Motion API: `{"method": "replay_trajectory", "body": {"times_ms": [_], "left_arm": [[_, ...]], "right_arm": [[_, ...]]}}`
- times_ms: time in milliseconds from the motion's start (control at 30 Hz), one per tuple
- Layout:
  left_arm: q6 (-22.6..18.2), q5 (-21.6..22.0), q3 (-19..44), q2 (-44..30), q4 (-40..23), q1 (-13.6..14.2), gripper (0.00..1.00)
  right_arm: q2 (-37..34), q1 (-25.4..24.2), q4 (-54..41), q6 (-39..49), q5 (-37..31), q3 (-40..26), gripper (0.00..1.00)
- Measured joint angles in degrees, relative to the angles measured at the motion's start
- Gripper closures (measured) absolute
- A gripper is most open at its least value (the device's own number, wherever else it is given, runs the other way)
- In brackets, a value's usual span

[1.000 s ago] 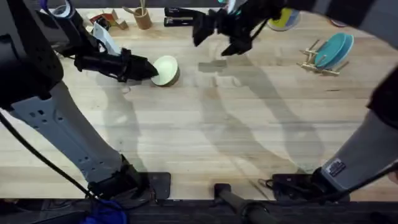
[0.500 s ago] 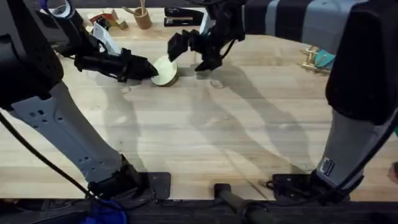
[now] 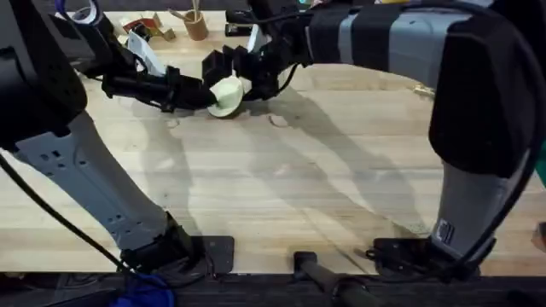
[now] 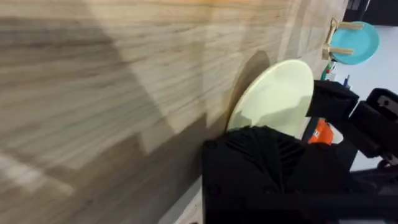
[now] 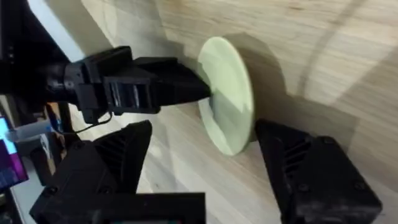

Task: Pick up the plates from the table one by one and place each into a slot on the dish rack.

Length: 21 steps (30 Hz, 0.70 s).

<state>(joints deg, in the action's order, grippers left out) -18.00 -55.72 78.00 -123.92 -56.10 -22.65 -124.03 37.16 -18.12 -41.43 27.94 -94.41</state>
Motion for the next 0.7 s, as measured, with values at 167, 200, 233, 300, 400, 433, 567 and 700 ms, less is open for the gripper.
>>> {"method": "replay_trajectory", "body": {"times_ms": [167,200,233,300,400,433,567,700], "left_arm": [[0.0,0.0,0.0,0.0,0.0,0.0,0.961],[0.0,0.0,0.0,0.0,0.0,0.0,0.960],[0.0,0.0,0.0,0.0,0.0,0.0,0.960],[0.0,0.0,0.0,0.0,0.0,0.0,0.960],[0.0,0.0,0.0,0.0,0.0,0.0,0.960],[0.0,0.0,0.0,0.0,0.1,0.0,0.960],[0.0,0.0,0.0,0.0,0.1,0.0,0.960],[0.0,0.0,0.0,0.0,0.1,0.0,0.960]], "right_arm": [[-0.1,0.6,1.8,-1.0,0.0,0.0,0.007],[-0.1,0.7,1.8,-1.1,0.0,0.0,0.009],[-0.1,0.7,2.0,-1.3,0.0,0.0,0.007],[-0.4,0.6,2.9,-1.6,-0.1,0.0,0.007],[-1.2,0.6,4.3,-2.3,0.0,0.0,0.007],[-1.7,0.6,4.4,-2.9,0.0,0.0,0.007],[-3.4,0.5,4.6,-4.7,0.3,-0.1,0.007],[-3.6,0.4,4.8,-5.6,0.3,-0.5,0.007]]}}
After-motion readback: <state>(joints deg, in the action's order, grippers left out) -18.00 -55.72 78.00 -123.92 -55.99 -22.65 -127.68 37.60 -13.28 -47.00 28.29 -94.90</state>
